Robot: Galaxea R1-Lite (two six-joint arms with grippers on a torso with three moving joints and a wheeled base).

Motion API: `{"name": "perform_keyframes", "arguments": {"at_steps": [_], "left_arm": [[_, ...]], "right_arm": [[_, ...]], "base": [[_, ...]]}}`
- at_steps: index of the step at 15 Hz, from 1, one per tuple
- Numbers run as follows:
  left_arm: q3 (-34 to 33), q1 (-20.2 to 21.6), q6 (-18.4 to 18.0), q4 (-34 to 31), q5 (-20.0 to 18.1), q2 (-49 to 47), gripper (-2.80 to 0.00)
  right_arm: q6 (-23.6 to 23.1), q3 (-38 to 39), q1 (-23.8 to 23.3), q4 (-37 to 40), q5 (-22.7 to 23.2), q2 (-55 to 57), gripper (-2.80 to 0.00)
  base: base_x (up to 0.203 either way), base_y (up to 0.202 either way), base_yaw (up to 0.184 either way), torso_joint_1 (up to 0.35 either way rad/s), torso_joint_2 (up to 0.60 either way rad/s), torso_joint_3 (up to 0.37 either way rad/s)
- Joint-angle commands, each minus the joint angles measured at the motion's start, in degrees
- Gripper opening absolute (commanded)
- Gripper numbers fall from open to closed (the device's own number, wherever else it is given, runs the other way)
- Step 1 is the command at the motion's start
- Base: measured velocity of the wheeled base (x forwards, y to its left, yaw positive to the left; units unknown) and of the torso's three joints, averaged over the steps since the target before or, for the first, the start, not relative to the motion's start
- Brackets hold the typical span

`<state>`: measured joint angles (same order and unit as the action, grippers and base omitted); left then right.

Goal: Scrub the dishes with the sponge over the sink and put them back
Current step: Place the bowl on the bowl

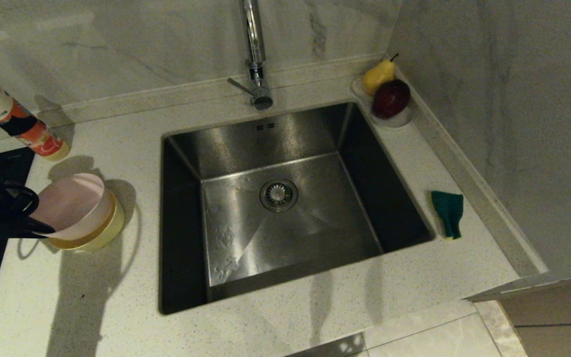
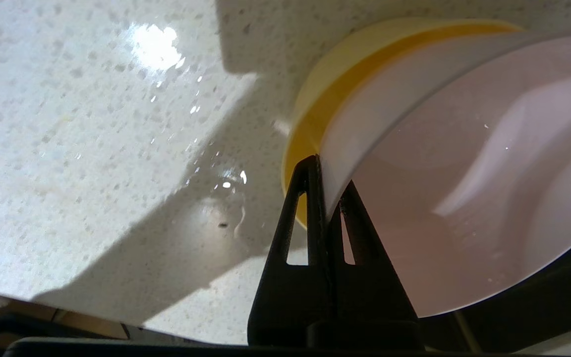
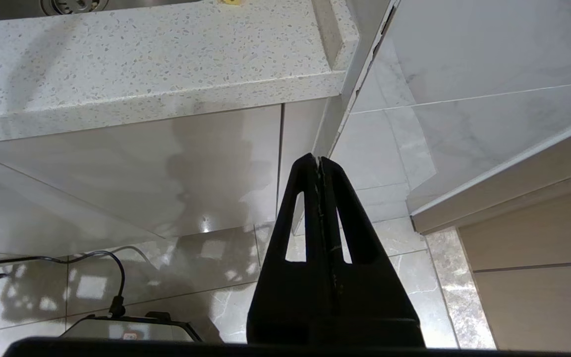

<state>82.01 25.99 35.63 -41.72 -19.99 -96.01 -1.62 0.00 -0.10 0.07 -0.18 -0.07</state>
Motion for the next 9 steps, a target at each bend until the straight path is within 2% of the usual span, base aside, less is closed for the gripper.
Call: {"name": "perform_keyframes", "arguments": {"at_steps": [1, 4, 5, 9], "left_arm": [[-0.28, 0.03, 0.31, -0.13, -0.22, -0.68, -2.8], [-1.19, 0.03, 0.14, 0.06, 0.22, -0.49, -2.8], [-1.19, 0.03, 0.22, 0.06, 0.09, -0.21, 0.0], [-0.44, 0.03, 1.08, -0.03, -0.57, 2.41, 0.0]], "right_arm": [[-0.05, 0.0, 0.01, 0.01, 0.01, 0.07, -2.8], [-0.05, 0.0, 0.01, 0.01, 0.01, 0.07, -2.8], [-0.05, 0.0, 0.01, 0.01, 0.01, 0.07, -2.8], [-0.05, 0.0, 0.01, 0.01, 0.01, 0.07, -2.8]], "base": [[0.0, 0.0, 0.0, 0.0, 0.0, 0.0], [0.0, 0.0, 0.0, 0.0, 0.0, 0.0], [0.0, 0.0, 0.0, 0.0, 0.0, 0.0], [0.0, 0.0, 0.0, 0.0, 0.0, 0.0]]}}
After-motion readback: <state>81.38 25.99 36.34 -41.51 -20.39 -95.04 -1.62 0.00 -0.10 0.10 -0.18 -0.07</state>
